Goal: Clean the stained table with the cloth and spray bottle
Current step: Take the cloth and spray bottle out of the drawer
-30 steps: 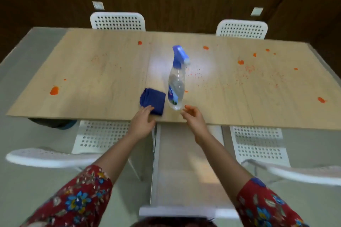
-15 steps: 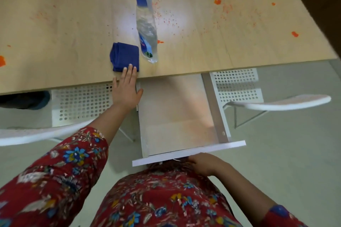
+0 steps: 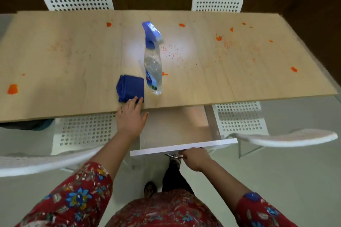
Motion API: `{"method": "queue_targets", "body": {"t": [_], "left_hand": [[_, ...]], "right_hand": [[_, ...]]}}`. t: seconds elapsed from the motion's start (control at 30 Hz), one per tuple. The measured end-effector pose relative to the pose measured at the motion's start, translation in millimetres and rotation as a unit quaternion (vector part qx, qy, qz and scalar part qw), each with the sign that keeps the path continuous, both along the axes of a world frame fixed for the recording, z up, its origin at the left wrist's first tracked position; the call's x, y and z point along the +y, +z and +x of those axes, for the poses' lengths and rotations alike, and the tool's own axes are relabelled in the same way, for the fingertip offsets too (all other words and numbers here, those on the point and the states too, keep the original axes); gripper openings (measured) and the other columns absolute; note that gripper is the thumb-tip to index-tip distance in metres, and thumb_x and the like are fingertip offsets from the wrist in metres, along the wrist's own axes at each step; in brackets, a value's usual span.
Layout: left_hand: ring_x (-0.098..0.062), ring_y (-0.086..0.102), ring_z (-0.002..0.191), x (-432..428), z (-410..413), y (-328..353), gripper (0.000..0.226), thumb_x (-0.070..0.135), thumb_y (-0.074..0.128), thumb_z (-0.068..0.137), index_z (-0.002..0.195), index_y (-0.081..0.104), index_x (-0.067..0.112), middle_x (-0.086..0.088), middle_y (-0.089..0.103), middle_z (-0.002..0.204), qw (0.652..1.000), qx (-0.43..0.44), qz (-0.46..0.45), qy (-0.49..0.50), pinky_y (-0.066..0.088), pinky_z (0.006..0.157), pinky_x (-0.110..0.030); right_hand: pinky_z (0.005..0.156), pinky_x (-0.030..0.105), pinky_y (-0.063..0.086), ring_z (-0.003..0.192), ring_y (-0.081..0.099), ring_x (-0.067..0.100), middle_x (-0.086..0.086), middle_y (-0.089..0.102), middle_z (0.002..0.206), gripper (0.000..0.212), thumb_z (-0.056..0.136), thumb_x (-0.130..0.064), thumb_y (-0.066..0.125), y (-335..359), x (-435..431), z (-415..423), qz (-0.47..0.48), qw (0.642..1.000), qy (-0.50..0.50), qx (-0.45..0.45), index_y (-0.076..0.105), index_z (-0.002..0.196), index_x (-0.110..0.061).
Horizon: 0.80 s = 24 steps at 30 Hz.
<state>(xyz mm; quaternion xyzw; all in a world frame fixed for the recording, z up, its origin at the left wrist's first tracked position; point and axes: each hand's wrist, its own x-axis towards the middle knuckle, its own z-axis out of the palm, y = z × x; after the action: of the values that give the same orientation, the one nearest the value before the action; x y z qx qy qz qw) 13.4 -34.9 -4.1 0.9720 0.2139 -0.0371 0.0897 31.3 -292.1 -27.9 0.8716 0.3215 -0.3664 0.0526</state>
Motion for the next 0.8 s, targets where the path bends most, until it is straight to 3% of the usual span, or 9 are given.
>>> {"method": "queue_targets", "body": {"t": [0.13, 0.3, 0.43, 0.57, 0.67, 0.73, 0.8], "left_hand": [[-0.019, 0.033, 0.140, 3, 6, 1, 0.054, 0.043, 0.041, 0.099, 0.149, 0.034, 0.023, 0.000, 0.034, 0.154, 0.999, -0.027, -0.012, 0.013, 0.023, 0.112, -0.039], [-0.023, 0.059, 0.110, 11, 9, 3, 0.042, 0.032, 0.059, 0.091, 0.131, 0.058, 0.021, 0.001, 0.061, 0.127, 0.997, -0.076, -0.019, 0.014, 0.037, 0.104, -0.043], [-0.023, 0.063, 0.098, 16, 11, 8, 0.043, 0.026, 0.067, 0.086, 0.126, 0.061, 0.015, 0.000, 0.066, 0.112, 0.995, -0.090, -0.031, 0.014, 0.042, 0.099, -0.043], [-0.021, 0.060, 0.100, 23, 12, 6, 0.048, 0.023, 0.069, 0.082, 0.129, 0.059, 0.017, 0.002, 0.062, 0.115, 0.995, -0.090, -0.038, 0.005, 0.040, 0.100, -0.041], [-0.022, 0.056, 0.113, 30, 13, 4, 0.051, 0.024, 0.073, 0.077, 0.127, 0.060, 0.019, 0.001, 0.059, 0.122, 0.993, -0.106, -0.041, 0.000, 0.034, 0.106, -0.043], [-0.025, 0.044, 0.132, 34, 16, 4, 0.063, 0.028, 0.075, 0.076, 0.134, 0.054, 0.019, -0.002, 0.049, 0.140, 0.993, -0.107, -0.046, -0.011, 0.028, 0.112, -0.044], [-0.021, 0.016, 0.148, 40, 21, 6, 0.082, 0.035, 0.072, 0.080, 0.149, 0.032, 0.023, 0.002, 0.021, 0.159, 0.995, -0.071, -0.068, -0.022, 0.014, 0.118, -0.042]], "right_hand": [[0.095, 0.035, 0.041, 0.116, 0.056, 0.028, 0.006, 0.063, 0.124, 0.030, 0.092, -0.021, 0.049, -7, 30, 35, -0.003, 0.998, 0.018, -0.054, 0.059, 0.120, -0.018], [0.103, 0.040, 0.034, 0.126, 0.047, 0.031, 0.011, 0.051, 0.137, 0.042, 0.096, -0.018, 0.042, -6, 55, 71, -0.027, 0.997, 0.022, -0.075, 0.041, 0.138, -0.014], [0.109, 0.039, 0.030, 0.137, 0.032, 0.026, 0.008, 0.036, 0.149, 0.058, 0.092, -0.014, 0.045, -11, 66, 99, 0.008, 0.998, -0.005, -0.060, 0.027, 0.148, -0.016], [0.107, 0.034, 0.033, 0.137, 0.031, 0.023, 0.006, 0.032, 0.151, 0.061, 0.095, -0.024, 0.048, -17, 72, 107, 0.042, 0.997, -0.038, -0.046, 0.023, 0.150, -0.016], [0.110, 0.035, 0.031, 0.142, 0.027, 0.024, 0.006, 0.024, 0.156, 0.068, 0.094, -0.030, 0.050, -13, 70, 93, 0.067, 0.996, -0.052, -0.003, 0.018, 0.153, -0.021], [0.105, 0.036, 0.038, 0.136, 0.039, 0.024, 0.004, 0.035, 0.152, 0.057, 0.093, -0.033, 0.050, -1, 72, 89, 0.067, 0.995, -0.069, 0.034, 0.036, 0.146, -0.021], [0.084, 0.031, 0.047, 0.109, 0.060, 0.018, -0.003, 0.063, 0.118, 0.032, 0.092, -0.038, 0.051, 24, 81, 93, 0.117, 0.985, -0.123, 0.042, 0.061, 0.119, -0.025]]}}
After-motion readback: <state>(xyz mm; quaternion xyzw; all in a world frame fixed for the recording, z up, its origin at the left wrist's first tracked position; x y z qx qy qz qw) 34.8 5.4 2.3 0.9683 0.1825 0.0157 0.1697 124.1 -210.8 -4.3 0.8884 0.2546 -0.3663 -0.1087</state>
